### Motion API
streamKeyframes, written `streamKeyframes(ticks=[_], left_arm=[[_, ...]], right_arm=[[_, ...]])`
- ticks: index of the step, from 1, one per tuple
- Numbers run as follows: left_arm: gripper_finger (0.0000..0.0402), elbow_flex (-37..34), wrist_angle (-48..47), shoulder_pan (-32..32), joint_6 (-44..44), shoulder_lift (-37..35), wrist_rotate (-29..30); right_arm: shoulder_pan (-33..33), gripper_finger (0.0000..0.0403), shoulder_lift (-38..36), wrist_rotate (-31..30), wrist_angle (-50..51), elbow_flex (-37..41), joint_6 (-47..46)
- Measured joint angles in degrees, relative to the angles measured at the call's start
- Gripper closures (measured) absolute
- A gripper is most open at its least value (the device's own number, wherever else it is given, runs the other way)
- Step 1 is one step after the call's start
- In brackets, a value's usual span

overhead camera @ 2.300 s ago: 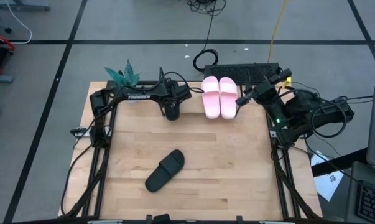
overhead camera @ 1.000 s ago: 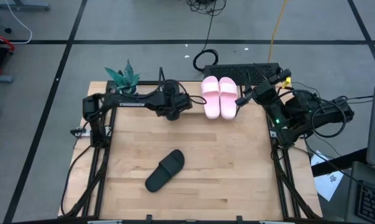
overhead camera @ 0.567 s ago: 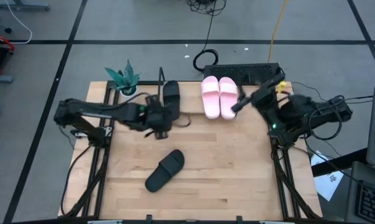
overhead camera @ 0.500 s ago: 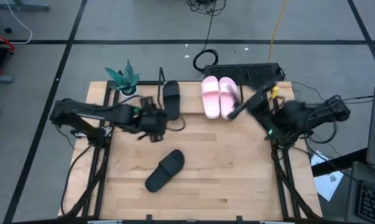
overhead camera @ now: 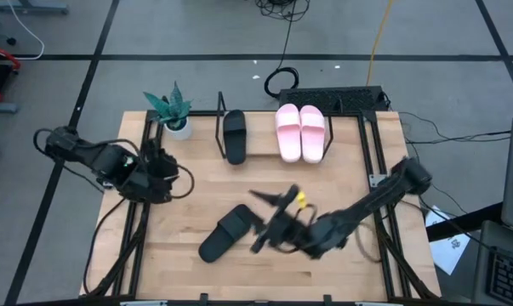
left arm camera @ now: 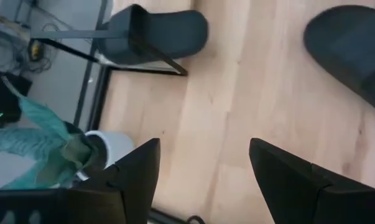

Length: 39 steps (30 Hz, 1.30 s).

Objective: Pick and place slides into the shelf
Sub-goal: Put the black slipper on the shelf

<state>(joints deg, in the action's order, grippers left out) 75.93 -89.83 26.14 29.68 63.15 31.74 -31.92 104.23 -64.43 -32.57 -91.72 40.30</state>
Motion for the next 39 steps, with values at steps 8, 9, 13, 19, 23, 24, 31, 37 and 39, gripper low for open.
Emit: streamKeyframes(ticks=[8,9,13,19,23,24,31,37,39], left_arm=[[0.0151,-5.3,-0.1,4.2,0.0,-6.1,-0.4],[0.0151,-5.7,-0.2,4.3,-1.1,-6.6,-0.6],[0.0151,-7.0,-0.1,4.8,-3.1,-7.9,0.3],[0.0151,-7.3,-0.1,4.8,-5.4,-8.4,1.3],[0.0151,-7.3,-0.1,4.8,-6.7,-8.4,1.4],[0.0151,-7.3,-0.1,4.8,-6.6,-8.4,1.3],[0.0151,-7.3,3.0,6.1,-9.8,-7.1,-4.9],[0.0151,-7.3,11.1,12.0,-10.9,-3.1,-8.8],[0.0151,-7.3,15.0,14.2,-12.6,-0.8,-9.0]], right_arm=[[0.4,0.0213,15.9,-0.1,8.4,-21.8,-8.8],[0.5,0.0213,17.5,-0.1,10.4,-24.0,-10.5],[1.2,0.0213,22.4,0.1,16.2,-29.4,-18.4],[3.2,0.0213,24.5,2.5,27.1,-29.9,-32.8],[5.1,0.0213,24.4,12.4,39.6,-30.0,-50.3],[5.7,0.0213,24.4,15.6,42.3,-30.0,-54.2],[5.7,0.0213,23.9,18.6,43.3,-30.0,-56.6],[3.6,0.0213,19.8,-10.2,42.9,-30.0,-39.6],[3.7,0.0213,18.8,-18.9,42.9,-30.0,-34.0]])
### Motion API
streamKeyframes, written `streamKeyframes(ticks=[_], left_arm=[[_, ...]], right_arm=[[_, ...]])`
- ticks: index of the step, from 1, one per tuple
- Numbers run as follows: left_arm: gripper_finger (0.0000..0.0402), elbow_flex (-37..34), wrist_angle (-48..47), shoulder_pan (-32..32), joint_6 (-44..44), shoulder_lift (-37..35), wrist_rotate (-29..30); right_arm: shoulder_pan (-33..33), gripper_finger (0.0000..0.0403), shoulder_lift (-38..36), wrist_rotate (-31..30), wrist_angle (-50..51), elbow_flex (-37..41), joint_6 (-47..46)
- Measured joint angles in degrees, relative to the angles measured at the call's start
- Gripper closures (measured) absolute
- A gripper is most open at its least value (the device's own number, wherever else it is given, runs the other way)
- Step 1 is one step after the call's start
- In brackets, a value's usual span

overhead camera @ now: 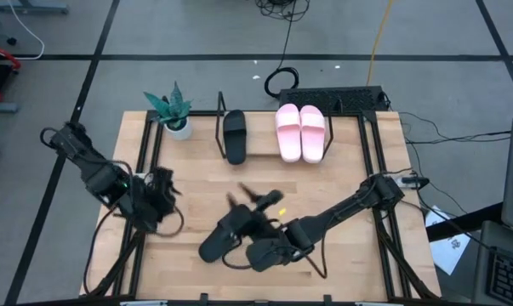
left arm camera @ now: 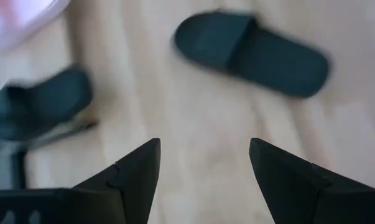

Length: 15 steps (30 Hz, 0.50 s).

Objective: Pick and place slides into the shelf
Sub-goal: Put the black slipper on the shelf

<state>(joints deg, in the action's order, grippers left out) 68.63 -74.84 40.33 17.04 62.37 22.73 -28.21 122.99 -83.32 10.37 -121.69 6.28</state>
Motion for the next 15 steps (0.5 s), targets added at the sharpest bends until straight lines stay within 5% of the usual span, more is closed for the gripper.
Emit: streamKeyframes(ticks=[3,10,15], left_arm=[[0.0151,-1.6,7.2,2.6,-4.8,3.9,-2.2],[0.0151,-8.6,16.2,3.7,-11.0,13.5,-3.3],[0.0151,-13.0,29.1,3.7,-17.1,18.1,3.5]], right_arm=[[0.6,0.0213,-1.6,-6.5,0.2,0.0,6.7],[2.6,0.0213,-5.6,-6.7,0.7,0.0,9.8],[4.1,0.0213,-8.1,-6.7,0.6,0.0,9.5]])
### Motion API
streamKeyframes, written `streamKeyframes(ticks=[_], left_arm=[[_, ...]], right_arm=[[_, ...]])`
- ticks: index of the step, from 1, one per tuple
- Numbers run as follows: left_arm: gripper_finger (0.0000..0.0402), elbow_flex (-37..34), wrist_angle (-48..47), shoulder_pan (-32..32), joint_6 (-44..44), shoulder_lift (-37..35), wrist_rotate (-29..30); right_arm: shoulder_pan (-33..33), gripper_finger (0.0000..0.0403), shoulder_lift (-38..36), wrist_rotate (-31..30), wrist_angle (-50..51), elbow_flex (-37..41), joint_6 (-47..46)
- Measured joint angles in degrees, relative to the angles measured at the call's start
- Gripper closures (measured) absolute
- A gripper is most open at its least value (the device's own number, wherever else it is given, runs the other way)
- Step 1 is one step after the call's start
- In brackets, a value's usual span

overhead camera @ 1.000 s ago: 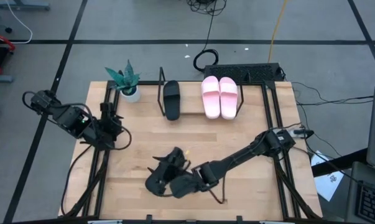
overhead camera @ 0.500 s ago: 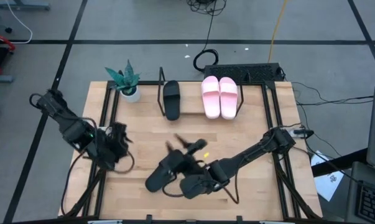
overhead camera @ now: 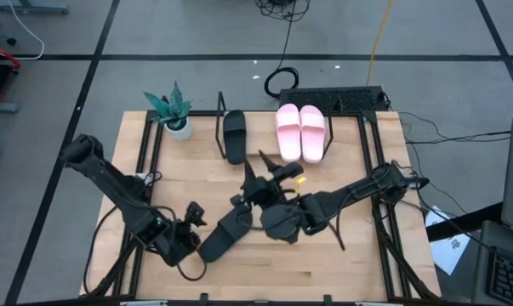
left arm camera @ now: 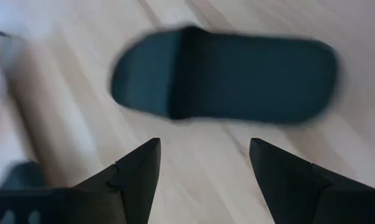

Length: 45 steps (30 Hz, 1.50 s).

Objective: Pick and place slides into the shelf
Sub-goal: Put the black slipper on the shelf

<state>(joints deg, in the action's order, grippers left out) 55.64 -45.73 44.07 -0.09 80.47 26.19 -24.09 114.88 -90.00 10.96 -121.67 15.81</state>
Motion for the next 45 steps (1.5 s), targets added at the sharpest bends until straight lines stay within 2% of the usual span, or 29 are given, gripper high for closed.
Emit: streamKeyframes(ticks=[3,6,12,16,20,28,32,40,45], left_arm=[[0.0151,-1.9,7.6,-0.2,-3.6,2.1,5.1],[0.0151,-3.4,12.7,-0.8,-5.7,4.3,5.7],[0.0151,-4.7,17.7,-2.5,-7.6,8.7,8.8],[0.0151,-4.7,20.8,-3.3,-8.4,10.9,15.4],[0.0151,-4.7,23.3,-4.6,-10.9,12.6,11.3],[0.0156,-4.7,28.9,-5.3,-13.7,15.1,13.5],[0.0199,-4.6,31.7,-6.0,-15.1,15.1,14.5],[0.0376,-4.7,32.2,-8.9,-17.2,15.3,8.4],[0.0396,-4.7,32.7,-10.0,-17.8,15.5,9.0]], right_arm=[[0.5,0.0213,-0.9,0.0,0.0,0.0,0.1],[0.5,0.0213,-1.4,0.0,0.1,0.0,-0.1],[0.2,0.0213,-1.8,0.0,0.0,0.0,-0.1],[0.1,0.0213,-1.7,0.0,0.1,0.1,-0.1],[0.1,0.0213,-1.8,0.0,0.1,0.1,0.8],[0.1,0.0213,-1.8,0.0,0.1,0.1,3.0],[0.5,0.0213,-1.8,0.0,0.1,0.1,3.6],[2.0,0.0213,-2.2,0.0,0.0,0.1,6.2],[2.4,0.0213,-3.9,0.0,0.0,0.1,6.2]])
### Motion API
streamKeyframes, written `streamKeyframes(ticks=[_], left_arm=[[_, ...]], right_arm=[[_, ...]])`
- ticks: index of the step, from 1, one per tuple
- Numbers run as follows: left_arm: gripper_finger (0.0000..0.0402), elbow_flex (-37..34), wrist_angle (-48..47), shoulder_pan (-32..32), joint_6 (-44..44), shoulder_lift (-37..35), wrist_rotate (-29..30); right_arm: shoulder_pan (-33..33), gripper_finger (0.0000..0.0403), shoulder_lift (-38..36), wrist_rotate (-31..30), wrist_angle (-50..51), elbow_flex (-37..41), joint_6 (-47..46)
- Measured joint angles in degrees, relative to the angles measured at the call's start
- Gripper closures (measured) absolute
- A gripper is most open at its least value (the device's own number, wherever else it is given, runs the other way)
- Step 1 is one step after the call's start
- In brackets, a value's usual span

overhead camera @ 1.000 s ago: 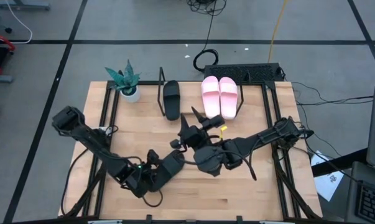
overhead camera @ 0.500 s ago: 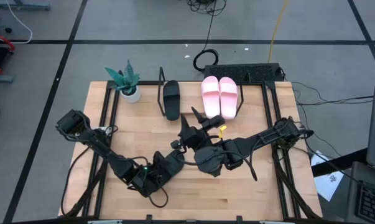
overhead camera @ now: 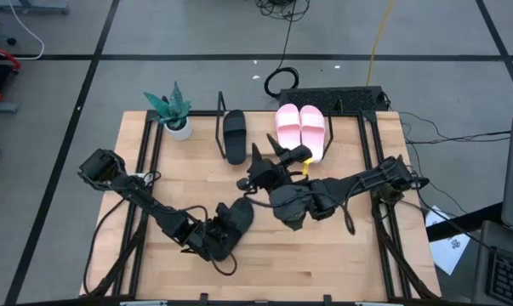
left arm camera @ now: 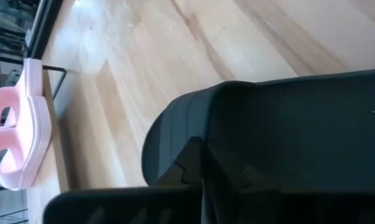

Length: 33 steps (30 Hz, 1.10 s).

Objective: Pick and place slides into the shelf
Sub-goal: Put the black slipper on the shelf

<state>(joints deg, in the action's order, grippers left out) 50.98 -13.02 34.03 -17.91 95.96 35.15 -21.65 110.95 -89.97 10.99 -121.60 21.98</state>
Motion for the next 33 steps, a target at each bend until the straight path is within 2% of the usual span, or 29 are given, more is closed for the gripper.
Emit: streamKeyframes(ticks=[14,28,33], left_arm=[[0.0394,0.0,0.0,-2.1,2.0,0.0,-0.3],[0.0302,0.0,-0.4,-2.3,7.9,0.0,-1.1],[0.0281,0.0,-0.5,-2.7,8.0,0.0,-0.9]], right_arm=[[0.2,0.0213,-3.8,0.0,0.0,0.0,-0.2],[0.3,0.0213,-3.7,0.1,0.0,4.3,-3.1],[0.3,0.0213,-3.7,0.0,-0.2,4.8,-3.3]])
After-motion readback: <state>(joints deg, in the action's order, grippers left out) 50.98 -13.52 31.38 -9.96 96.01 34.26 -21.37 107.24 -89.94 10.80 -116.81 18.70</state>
